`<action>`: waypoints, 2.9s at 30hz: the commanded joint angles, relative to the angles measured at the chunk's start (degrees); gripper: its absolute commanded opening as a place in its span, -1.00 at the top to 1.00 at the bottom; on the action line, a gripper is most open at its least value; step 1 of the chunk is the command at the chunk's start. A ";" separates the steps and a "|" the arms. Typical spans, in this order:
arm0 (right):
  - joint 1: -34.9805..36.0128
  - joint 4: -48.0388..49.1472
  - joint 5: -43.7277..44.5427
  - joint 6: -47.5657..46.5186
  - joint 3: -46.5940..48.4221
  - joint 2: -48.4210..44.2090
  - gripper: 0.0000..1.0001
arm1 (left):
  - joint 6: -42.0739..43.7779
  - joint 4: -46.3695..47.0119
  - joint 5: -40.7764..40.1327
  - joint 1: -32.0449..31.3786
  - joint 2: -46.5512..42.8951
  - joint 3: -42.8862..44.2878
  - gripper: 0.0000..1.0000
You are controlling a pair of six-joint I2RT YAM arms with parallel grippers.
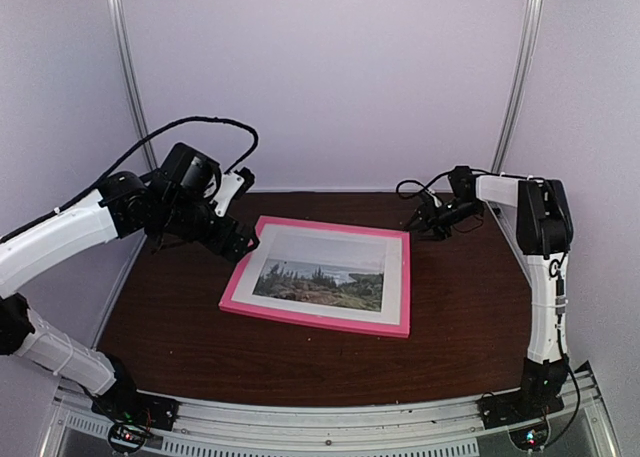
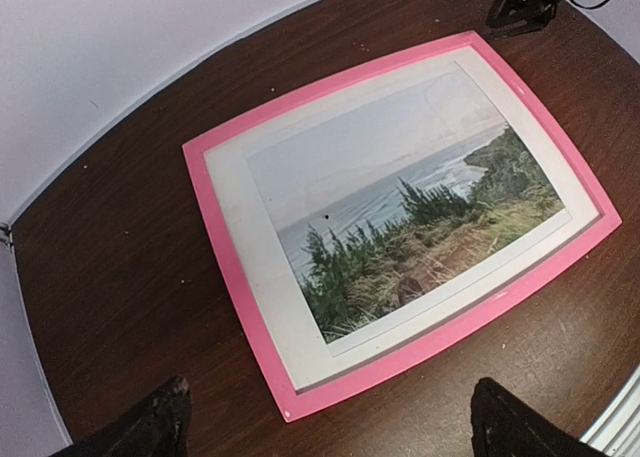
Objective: Put the photo into the frame
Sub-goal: Turn over the photo frame, then reset both arms
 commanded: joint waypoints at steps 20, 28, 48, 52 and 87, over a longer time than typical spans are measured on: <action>9.81 1.00 48.82 -2.56 -22.95 -41.26 -0.65 | -10.55 7.09 -11.40 10.13 -4.26 -7.46 -0.95; 16.58 -0.26 54.76 -3.55 -29.23 -50.22 -0.99 | -12.57 7.25 -8.71 15.49 -10.68 -13.42 -0.95; 18.58 7.57 63.67 -4.10 -44.73 -70.44 -0.99 | -14.12 14.75 -16.01 15.95 -21.62 -24.71 -0.95; 18.54 9.64 63.42 -4.66 -47.29 -74.60 -0.99 | -12.93 18.05 -14.34 15.95 -24.35 -26.93 -0.95; 18.57 16.69 62.71 -4.27 -55.44 -82.42 -0.99 | -11.89 20.32 -10.35 15.95 -28.11 -30.62 -0.95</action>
